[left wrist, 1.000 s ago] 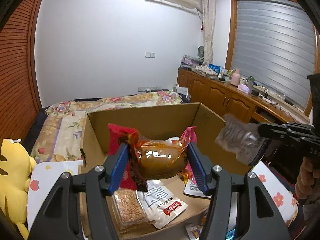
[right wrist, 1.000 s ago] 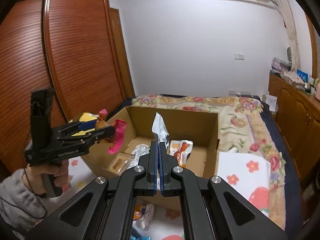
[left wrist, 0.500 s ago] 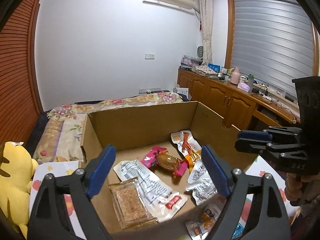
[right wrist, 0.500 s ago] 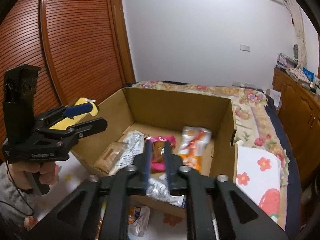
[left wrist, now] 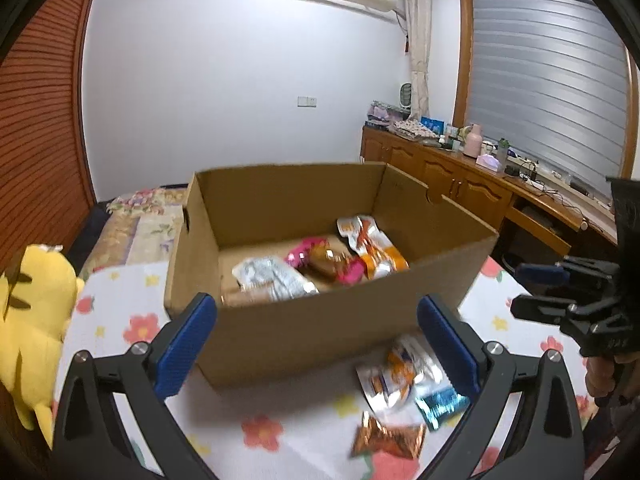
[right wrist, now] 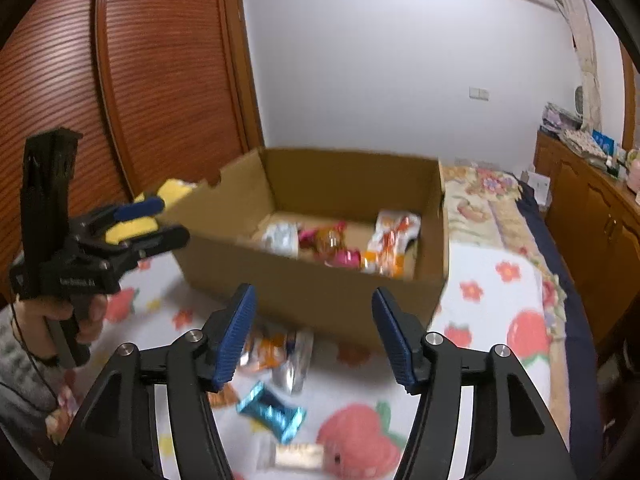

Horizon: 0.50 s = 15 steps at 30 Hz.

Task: Organize snacks
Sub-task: 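Lower both open tools toward the blue and copper candies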

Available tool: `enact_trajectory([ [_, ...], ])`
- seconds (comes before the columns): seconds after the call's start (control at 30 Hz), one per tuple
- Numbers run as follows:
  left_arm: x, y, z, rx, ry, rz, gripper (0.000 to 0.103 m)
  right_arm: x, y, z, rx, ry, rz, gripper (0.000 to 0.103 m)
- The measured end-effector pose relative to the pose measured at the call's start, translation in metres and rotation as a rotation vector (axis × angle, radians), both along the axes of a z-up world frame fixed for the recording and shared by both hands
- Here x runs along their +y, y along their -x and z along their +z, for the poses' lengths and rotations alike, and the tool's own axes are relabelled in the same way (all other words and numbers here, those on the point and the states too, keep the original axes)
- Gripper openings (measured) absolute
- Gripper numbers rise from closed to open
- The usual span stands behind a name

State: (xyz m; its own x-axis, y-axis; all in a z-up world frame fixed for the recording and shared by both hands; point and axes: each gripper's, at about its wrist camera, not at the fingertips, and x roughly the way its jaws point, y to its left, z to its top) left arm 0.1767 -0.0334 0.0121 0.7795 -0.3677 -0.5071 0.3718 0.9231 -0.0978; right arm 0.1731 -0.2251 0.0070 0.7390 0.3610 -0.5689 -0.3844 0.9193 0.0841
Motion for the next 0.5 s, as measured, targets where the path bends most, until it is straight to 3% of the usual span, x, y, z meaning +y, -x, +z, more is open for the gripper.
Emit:
enact_trajectory([
  [0.2,-0.002,0.021,-0.027,0.071,-0.008,-0.004,0.101,-0.006,0.021,-0.035,0.079,-0.013,-0.019,0.062],
  [0.5,-0.017,0.047,-0.049,0.132,-0.02,-0.001,0.1,0.004,0.034,-0.069,0.115,0.039,-0.005,0.062],
])
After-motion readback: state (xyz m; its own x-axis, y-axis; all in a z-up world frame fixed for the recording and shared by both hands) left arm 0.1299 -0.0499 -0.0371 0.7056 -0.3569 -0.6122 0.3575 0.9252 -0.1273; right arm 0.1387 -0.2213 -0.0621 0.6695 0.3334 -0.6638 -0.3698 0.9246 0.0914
